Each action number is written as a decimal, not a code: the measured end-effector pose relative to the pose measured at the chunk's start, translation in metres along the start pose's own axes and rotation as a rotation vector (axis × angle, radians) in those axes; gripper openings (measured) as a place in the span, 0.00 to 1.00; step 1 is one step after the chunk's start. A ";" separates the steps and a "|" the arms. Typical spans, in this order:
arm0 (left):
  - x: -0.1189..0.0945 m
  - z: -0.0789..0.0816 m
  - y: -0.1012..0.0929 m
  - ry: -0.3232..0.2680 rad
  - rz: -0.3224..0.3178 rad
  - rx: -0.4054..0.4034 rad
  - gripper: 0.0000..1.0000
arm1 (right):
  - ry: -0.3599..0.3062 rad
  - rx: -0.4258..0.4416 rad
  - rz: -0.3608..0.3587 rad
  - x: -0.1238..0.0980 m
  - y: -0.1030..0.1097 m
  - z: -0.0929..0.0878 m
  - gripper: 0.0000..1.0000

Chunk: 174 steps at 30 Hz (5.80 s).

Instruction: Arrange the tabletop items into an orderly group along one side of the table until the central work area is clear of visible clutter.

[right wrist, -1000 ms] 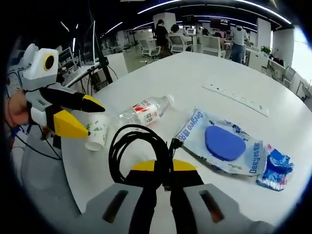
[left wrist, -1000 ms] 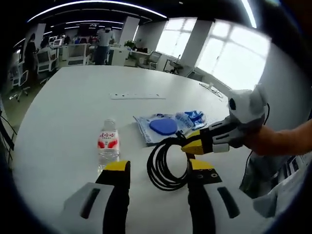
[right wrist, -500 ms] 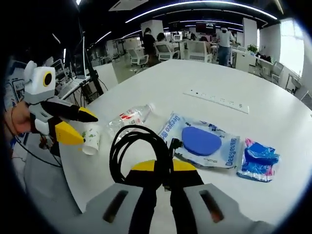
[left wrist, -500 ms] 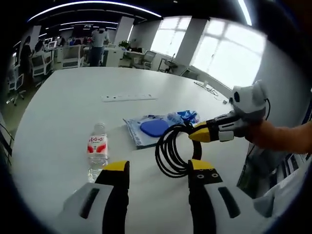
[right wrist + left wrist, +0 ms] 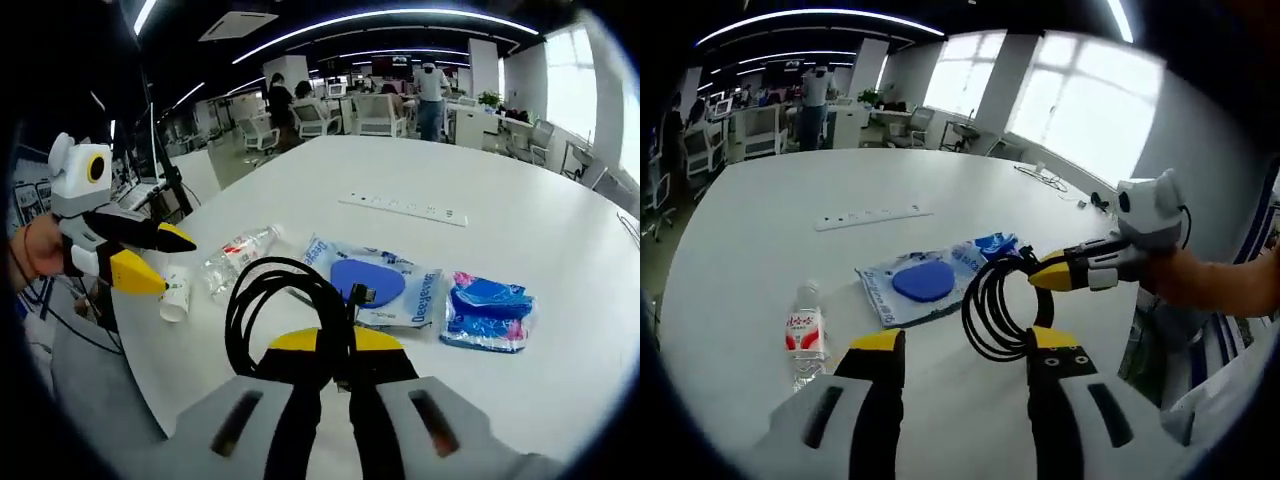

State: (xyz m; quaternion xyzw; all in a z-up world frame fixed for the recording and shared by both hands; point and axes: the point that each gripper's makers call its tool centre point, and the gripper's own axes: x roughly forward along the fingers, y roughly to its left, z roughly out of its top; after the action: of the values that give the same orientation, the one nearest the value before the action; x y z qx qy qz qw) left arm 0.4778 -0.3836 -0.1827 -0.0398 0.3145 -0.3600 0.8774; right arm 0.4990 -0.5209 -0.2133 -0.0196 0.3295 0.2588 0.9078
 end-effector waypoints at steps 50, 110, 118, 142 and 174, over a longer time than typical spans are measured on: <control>0.120 0.051 -0.099 0.082 -0.275 0.150 0.25 | -0.128 0.153 -0.129 -0.066 -0.070 0.004 0.06; 0.227 -0.054 -0.051 0.369 -0.225 -0.022 0.04 | 0.143 0.283 -0.095 0.038 -0.122 -0.095 0.09; 0.230 -0.055 -0.052 0.364 -0.230 -0.026 0.05 | 0.158 0.281 -0.107 0.040 -0.124 -0.101 0.09; 0.224 -0.051 -0.051 0.348 -0.224 -0.060 0.15 | 0.149 0.277 -0.140 0.037 -0.127 -0.102 0.15; 0.179 -0.022 -0.061 0.256 -0.237 -0.035 0.38 | 0.066 0.224 -0.159 0.002 -0.121 -0.066 0.31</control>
State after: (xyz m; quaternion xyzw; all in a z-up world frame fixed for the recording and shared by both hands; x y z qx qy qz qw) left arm 0.5257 -0.5430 -0.2759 -0.0455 0.4229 -0.4576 0.7808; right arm 0.5199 -0.6378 -0.2822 0.0472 0.3833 0.1471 0.9106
